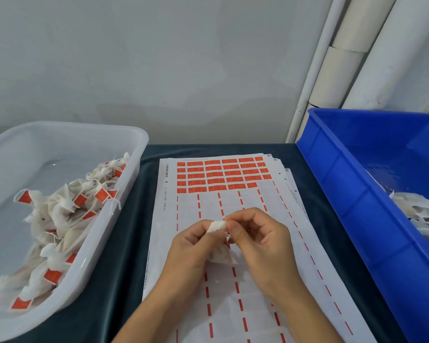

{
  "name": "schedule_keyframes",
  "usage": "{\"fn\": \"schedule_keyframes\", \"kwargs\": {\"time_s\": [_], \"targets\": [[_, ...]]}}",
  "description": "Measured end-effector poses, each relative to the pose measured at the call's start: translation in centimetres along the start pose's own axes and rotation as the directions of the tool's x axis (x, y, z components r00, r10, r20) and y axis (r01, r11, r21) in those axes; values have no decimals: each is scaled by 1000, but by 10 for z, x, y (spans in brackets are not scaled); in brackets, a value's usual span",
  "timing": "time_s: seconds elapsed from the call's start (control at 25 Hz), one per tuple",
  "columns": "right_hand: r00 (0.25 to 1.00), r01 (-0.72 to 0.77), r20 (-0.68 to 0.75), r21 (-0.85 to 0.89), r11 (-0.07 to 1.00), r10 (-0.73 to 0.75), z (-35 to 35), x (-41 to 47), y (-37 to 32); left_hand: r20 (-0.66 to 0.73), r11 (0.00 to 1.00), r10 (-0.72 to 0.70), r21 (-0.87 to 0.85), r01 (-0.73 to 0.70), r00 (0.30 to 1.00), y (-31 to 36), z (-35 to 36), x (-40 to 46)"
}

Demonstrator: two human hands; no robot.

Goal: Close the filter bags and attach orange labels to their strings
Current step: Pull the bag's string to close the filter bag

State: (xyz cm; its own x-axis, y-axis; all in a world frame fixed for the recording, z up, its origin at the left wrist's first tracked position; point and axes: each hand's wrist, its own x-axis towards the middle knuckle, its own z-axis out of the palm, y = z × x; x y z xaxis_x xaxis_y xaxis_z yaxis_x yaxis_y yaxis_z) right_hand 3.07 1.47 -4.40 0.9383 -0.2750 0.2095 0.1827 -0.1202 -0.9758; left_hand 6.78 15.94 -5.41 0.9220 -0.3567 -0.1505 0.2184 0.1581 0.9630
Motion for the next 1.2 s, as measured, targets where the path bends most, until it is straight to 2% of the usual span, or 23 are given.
{"fn": "schedule_keyframes", "kwargs": {"time_s": [0.08, 0.16, 0.28, 0.36, 0.44, 0.72, 0.88, 1.04, 1.2], "targets": [[1000, 6, -13, 28, 1000, -6, 2, -1, 0, 4, 999, -14, -31, 14, 1000, -1, 0, 0], [998, 58, -23, -18, 998, -58, 2, -1, -1, 5, 1000, -11, -11, 11, 1000, -1, -1, 1], [972, 229, -1, -207, 951, -234, -2, -3, -3, -3, 999, -1, 38, 1, 1000, -3, -1, 1], [934, 348, 54, -361, 865, -353, -7, -4, -3, -14, 999, 7, 54, -7, 1000, -3, 0, 1], [911, 400, 100, -459, 793, -401, -10, -5, -4, -25, 997, 14, 74, -12, 1000, -3, 1, 1], [887, 435, 140, -572, 695, -441, -13, -6, -4, -63, 993, -3, 122, 10, 998, -2, 3, 0], [903, 405, 122, -563, 721, -412, -11, -6, -6, -70, 993, -3, 119, 12, 998, -1, 4, -1], [931, 356, 136, -543, 760, -340, -12, -6, -9, -92, 986, 20, 166, -5, 996, 0, 7, -3], [944, 326, 158, -569, 755, -289, -17, -5, -9, -95, 969, 70, 245, -45, 993, -2, 6, -3]]}}
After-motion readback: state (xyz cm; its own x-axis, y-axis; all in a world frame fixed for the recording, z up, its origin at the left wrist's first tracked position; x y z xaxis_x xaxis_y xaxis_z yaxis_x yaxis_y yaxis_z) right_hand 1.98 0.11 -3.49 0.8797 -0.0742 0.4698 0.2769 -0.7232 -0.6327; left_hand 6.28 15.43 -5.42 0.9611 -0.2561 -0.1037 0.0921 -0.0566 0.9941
